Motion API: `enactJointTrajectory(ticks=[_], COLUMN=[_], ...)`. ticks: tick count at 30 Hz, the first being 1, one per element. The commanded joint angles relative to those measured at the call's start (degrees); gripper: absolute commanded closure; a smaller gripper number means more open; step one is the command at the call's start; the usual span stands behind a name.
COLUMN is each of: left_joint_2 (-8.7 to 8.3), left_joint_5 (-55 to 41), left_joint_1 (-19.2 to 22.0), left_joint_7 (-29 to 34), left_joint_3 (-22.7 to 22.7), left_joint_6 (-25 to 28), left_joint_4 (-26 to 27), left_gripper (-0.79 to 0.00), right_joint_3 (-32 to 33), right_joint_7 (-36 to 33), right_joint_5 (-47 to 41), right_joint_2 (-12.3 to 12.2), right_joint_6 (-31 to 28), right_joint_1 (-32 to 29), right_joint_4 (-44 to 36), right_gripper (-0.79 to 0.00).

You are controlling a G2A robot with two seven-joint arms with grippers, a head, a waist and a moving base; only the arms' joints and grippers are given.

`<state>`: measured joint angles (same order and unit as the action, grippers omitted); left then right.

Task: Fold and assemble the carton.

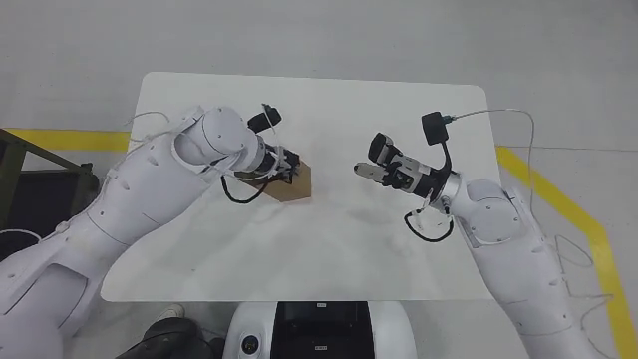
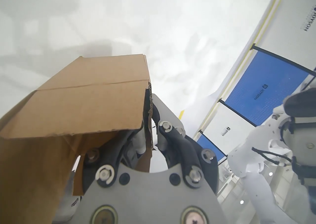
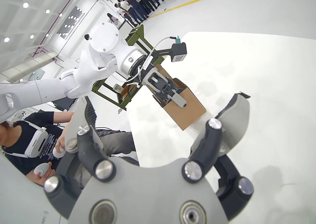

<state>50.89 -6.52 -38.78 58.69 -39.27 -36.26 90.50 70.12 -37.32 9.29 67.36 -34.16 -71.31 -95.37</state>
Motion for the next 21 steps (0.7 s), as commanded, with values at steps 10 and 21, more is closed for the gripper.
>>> enactJointTrajectory(ticks=[10, 21], left_joint_2=[-0.13, -1.70], left_joint_5=[-5.1, -17.1], left_joint_1=[-2.5, -9.2], left_joint_7=[-1.0, -4.3], left_joint_3=[-3.7, -14.6], left_joint_6=[4.1, 11.1], left_joint_4=[1.6, -1.6], left_gripper=[-0.785, -0.785], right_joint_3=[-0.8, -4.0], right_joint_7=[0.9, 0.5], right_joint_5=[0.5, 6.3], right_joint_2=[-0.1, -0.1], right_joint_6=[0.7, 3.0], right_joint_1=[0.7, 1.1], right_joint_4=[0.6, 0.0], right_gripper=[-0.785, -0.785])
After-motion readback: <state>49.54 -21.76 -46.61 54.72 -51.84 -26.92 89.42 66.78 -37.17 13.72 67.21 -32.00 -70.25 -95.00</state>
